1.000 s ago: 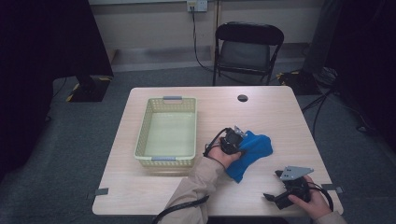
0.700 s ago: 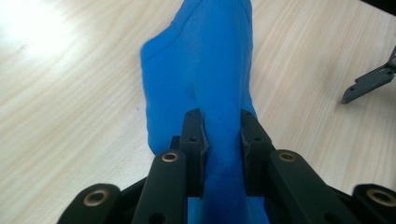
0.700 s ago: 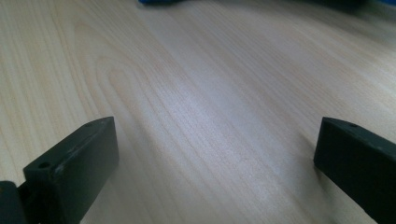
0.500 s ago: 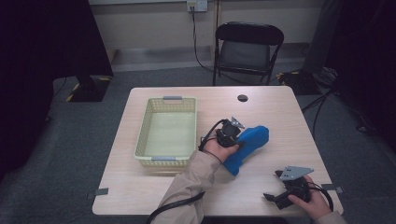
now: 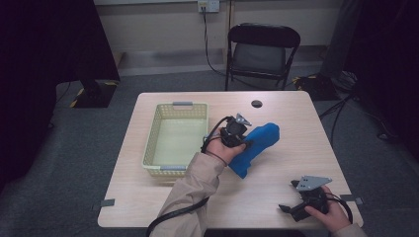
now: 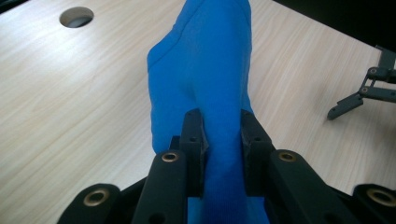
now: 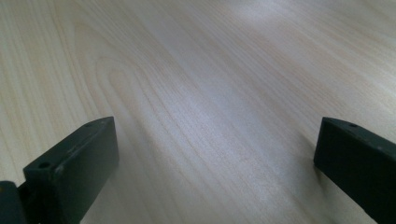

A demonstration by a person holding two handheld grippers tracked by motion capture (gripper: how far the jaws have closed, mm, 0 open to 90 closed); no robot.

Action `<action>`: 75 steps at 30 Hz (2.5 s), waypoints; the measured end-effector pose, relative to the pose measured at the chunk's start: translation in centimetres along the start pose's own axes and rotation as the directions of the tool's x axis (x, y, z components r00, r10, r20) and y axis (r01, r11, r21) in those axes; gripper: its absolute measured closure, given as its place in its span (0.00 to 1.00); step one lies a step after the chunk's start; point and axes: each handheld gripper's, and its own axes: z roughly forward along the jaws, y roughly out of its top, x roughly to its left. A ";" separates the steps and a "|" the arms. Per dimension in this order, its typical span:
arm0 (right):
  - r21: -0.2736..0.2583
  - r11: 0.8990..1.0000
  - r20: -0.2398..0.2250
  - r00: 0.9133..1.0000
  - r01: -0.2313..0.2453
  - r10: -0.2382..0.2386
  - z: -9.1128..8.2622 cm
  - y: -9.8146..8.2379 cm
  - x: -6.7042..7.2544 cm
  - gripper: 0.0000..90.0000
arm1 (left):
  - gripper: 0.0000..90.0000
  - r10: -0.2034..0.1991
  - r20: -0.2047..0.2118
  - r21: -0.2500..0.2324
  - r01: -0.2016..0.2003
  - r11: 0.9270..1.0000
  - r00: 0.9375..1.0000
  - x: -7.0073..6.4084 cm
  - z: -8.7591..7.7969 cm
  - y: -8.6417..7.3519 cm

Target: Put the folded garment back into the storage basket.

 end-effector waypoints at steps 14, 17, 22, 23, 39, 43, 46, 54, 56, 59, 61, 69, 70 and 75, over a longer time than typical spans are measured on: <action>0.001 1.000 0.001 1.000 0.000 0.000 0.0 0.0 0.0 0.00 | 0.84 -0.014 -0.044 -0.029 0.013 0.999 0.999 1.5 -3.1 0.6; 0.001 1.000 0.001 1.000 0.000 0.000 0.0 0.0 0.0 0.00 | 0.84 -0.019 -0.050 -0.035 0.018 0.999 0.999 1.8 -3.8 0.7; 0.000 1.000 0.001 1.000 -0.002 0.002 0.0 0.0 0.0 0.00 | 0.84 -0.023 -0.074 -0.046 0.020 0.999 0.997 2.4 -5.1 0.8; 0.000 1.000 0.001 1.000 -0.002 0.002 0.0 0.0 0.0 0.00 | 0.84 -0.024 -0.079 -0.050 0.020 0.999 0.997 2.5 -5.4 0.9; -0.001 1.000 0.002 1.000 0.001 -0.001 0.0 0.0 0.0 0.00 | 0.84 -0.050 -0.150 -0.068 0.041 0.997 0.987 4.7 -8.6 0.5; -0.001 1.000 0.002 1.000 0.001 -0.001 0.0 0.0 0.0 0.00 | 0.84 -0.062 -0.166 -0.073 0.051 0.996 0.984 5.4 -9.2 0.2; -0.001 1.000 0.001 1.000 0.000 0.000 0.0 0.0 0.0 0.00 | 0.84 -0.069 -0.182 -0.072 0.056 0.996 0.981 5.8 -9.5 -0.1; 0.002 1.000 0.001 1.000 0.000 0.000 0.0 0.0 0.0 0.00 | 0.84 -0.088 -0.220 -0.086 0.071 0.994 0.971 7.1 -11.0 -0.8; 0.000 1.000 0.001 1.000 0.002 -0.002 0.1 0.1 0.0 0.00 | 0.84 -0.088 -0.228 -0.086 0.070 0.994 0.970 7.3 -11.3 -0.9; 0.000 1.000 0.001 1.000 0.002 -0.002 0.1 0.1 0.0 0.00 | 0.84 -0.098 -0.241 -0.094 0.077 0.993 0.965 7.8 -11.8 -1.3; 0.000 1.000 0.001 1.000 0.002 -0.002 0.1 0.1 0.0 0.00 | 0.84 -0.110 -0.248 -0.102 0.087 0.991 0.963 8.1 -12.1 -1.6; 0.000 1.000 0.001 1.000 0.002 -0.002 0.1 0.1 0.0 0.00 | 0.84 -0.142 -0.274 -0.116 0.114 0.987 0.951 9.3 -13.2 -2.8; 0.000 1.000 0.001 1.000 0.002 -0.002 0.1 0.1 0.0 0.00 | 0.84 -0.146 -0.275 -0.118 0.117 0.986 0.950 9.4 -13.3 -2.9; 0.000 1.000 0.001 1.000 0.002 -0.002 0.1 0.1 0.0 0.00 | 0.84 -0.172 -0.292 -0.127 0.140 0.982 0.941 10.1 -13.7 -3.7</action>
